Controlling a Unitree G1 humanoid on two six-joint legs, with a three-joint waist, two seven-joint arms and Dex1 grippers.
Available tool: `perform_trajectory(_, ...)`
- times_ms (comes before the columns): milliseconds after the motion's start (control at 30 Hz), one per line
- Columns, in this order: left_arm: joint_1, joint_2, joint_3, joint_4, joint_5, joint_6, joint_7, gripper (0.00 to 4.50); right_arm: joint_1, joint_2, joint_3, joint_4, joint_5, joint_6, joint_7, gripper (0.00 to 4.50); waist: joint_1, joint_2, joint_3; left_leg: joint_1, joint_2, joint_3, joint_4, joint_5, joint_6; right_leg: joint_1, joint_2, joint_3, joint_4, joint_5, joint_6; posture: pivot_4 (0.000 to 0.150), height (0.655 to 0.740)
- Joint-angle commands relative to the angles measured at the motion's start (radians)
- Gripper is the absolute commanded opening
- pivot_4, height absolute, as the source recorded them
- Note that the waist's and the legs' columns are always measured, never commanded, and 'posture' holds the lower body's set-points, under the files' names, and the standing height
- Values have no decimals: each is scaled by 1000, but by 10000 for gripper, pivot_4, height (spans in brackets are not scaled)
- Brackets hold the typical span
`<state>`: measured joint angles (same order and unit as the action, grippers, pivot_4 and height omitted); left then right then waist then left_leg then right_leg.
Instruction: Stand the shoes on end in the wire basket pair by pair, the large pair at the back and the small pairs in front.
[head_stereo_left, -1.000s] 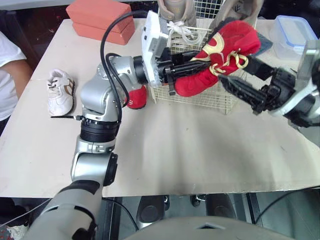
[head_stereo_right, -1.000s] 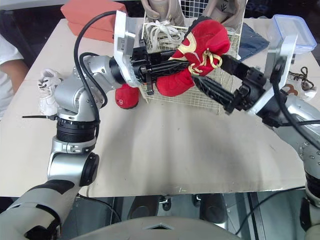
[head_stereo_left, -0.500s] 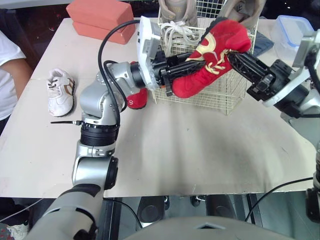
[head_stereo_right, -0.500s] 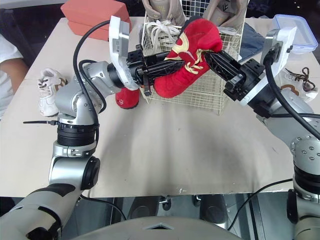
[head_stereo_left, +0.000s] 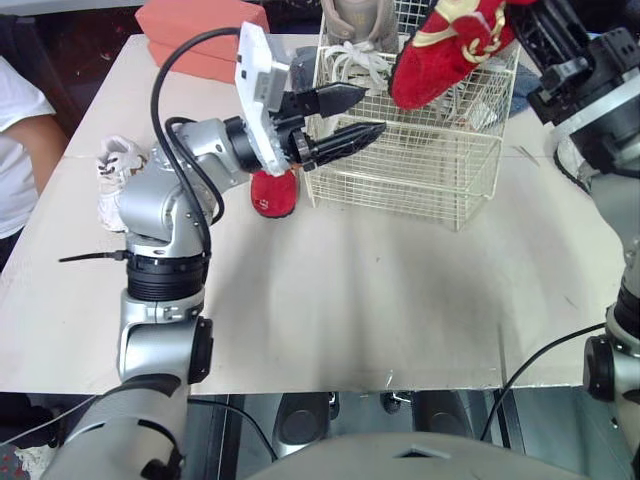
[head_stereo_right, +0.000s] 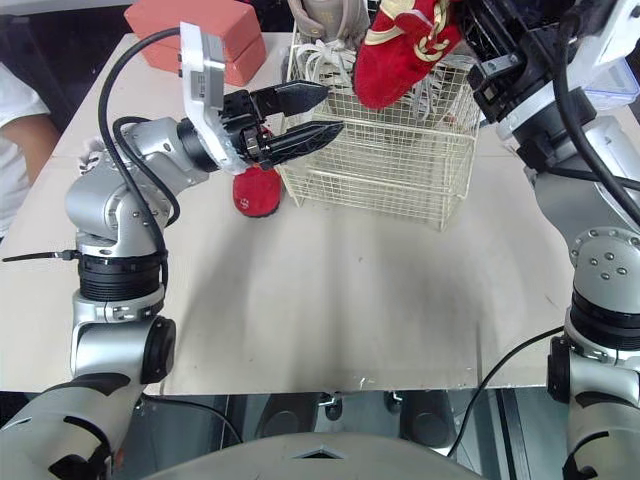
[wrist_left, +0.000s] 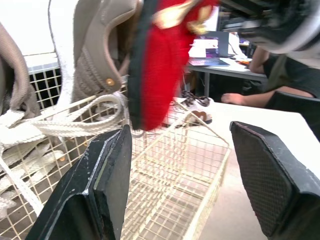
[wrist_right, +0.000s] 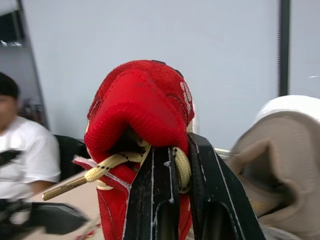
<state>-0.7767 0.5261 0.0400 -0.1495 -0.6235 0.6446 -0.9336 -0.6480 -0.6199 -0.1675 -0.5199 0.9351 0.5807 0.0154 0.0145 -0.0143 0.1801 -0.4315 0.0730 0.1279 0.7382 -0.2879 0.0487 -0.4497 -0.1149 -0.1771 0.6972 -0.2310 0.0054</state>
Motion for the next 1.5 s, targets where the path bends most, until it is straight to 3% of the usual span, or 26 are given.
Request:
perform_trajectory(33,-8,42,22,-69,-39,51,4,34360,-8,-50,-9,16,-152,-1,-2,0,-1,0,0,0,0,0,0,0,0,0,0,0,0,0,0,1500,6860)
perform_trajectory(233,-30,56,7,-88,-44,112,48,34360,34,-107,106,21,-330,121,13,0,-4,0,0,1,0,0,0,0,0,0,0,0,0,0,0,1500,6860)
perform_trajectory(500,-41,56,-10,-108,-47,147,71,34360,62,-46,185,40,-440,319,-18,0,-2,0,0,0,0,1,0,0,0,-1,0,0,0,0,0,1500,6860)
perform_trajectory(633,-36,65,0,-111,-45,152,71,34807,58,-48,153,46,-469,344,16,12680,-3,0,0,0,0,0,0,0,0,0,0,0,0,0,0,1500,6860)
perform_trajectory(700,-28,80,9,-111,-43,150,68,34807,53,-64,121,39,-466,353,48,24292,-3,0,0,0,0,0,0,0,0,0,0,0,0,-1,1,1500,6860)
perform_trajectory(867,-4,130,75,-86,-62,145,58,34807,55,-140,44,-10,-395,362,213,44797,-4,0,0,0,0,0,0,0,0,-1,0,1,0,-1,1,1500,6860)
perform_trajectory(1033,22,201,188,30,-64,119,49,34807,124,-213,-63,-38,-323,271,426,44797,-4,0,0,0,0,1,-2,0,0,-1,1,1,0,-1,1,1500,6860)
perform_trajectory(1167,66,228,223,157,-14,62,66,34807,197,-188,-116,-85,-243,140,589,44797,-3,0,0,1,0,1,-2,0,0,-1,0,0,-1,-2,3,1500,6860)
perform_trajectory(1500,147,145,174,437,122,-46,142,34807,234,-83,5,-195,-121,134,631,44797,-1,-1,0,0,0,0,-1,0,0,-1,0,0,-1,0,0,1500,6860)
